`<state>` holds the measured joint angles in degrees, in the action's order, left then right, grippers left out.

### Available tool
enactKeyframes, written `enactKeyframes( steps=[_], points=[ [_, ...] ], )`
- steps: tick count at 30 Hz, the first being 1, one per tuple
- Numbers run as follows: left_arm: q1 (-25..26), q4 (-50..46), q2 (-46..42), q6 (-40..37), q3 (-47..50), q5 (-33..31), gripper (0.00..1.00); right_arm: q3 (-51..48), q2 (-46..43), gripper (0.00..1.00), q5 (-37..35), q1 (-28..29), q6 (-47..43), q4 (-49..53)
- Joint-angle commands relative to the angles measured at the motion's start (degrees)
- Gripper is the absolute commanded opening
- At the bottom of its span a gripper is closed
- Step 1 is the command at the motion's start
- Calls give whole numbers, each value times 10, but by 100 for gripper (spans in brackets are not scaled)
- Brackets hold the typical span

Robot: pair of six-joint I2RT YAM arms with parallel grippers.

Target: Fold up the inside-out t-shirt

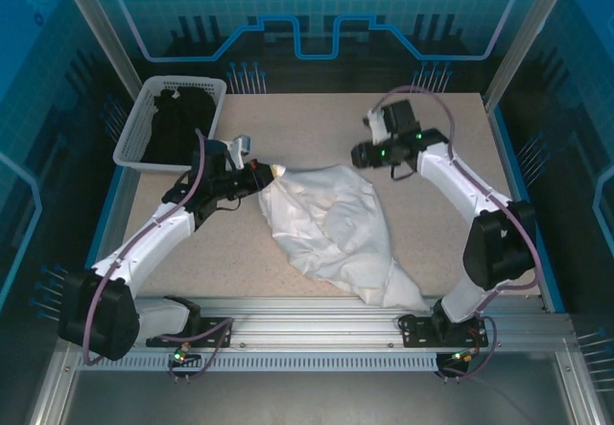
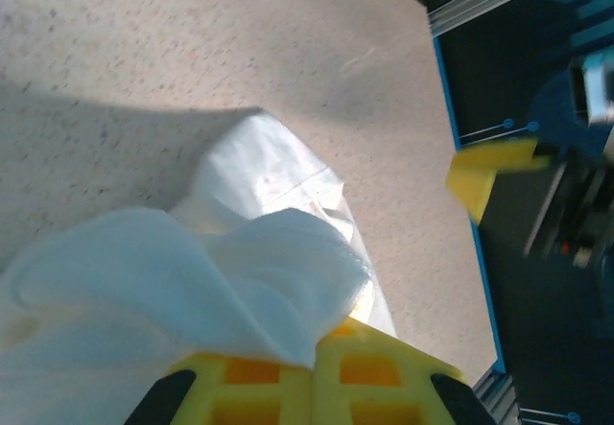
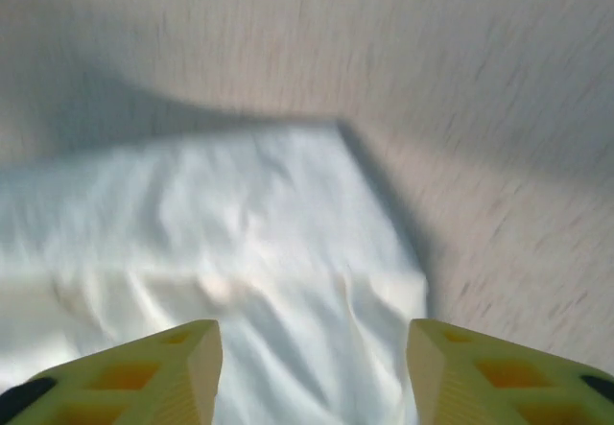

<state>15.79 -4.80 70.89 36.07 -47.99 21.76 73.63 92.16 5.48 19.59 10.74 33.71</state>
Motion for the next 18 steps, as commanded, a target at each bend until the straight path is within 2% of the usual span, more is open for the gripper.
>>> enactKeyframes(
  steps=[1,5,7,12,18],
  points=[
    [-4,14,-14,-8,11,4,0,-97,-88,57,32,45,29,2],
    [-4,9,-16,-6,7,12,0,-191,-105,60,104,106,107,-46],
    [-4,10,-22,-6,9,10,0,-226,-98,61,106,134,145,-87],
    [-4,5,-29,-6,3,8,0,-251,-72,61,115,177,163,-111],
    [-4,-8,-33,-13,-3,-10,0,-260,-66,52,119,215,164,-92]
  ],
)
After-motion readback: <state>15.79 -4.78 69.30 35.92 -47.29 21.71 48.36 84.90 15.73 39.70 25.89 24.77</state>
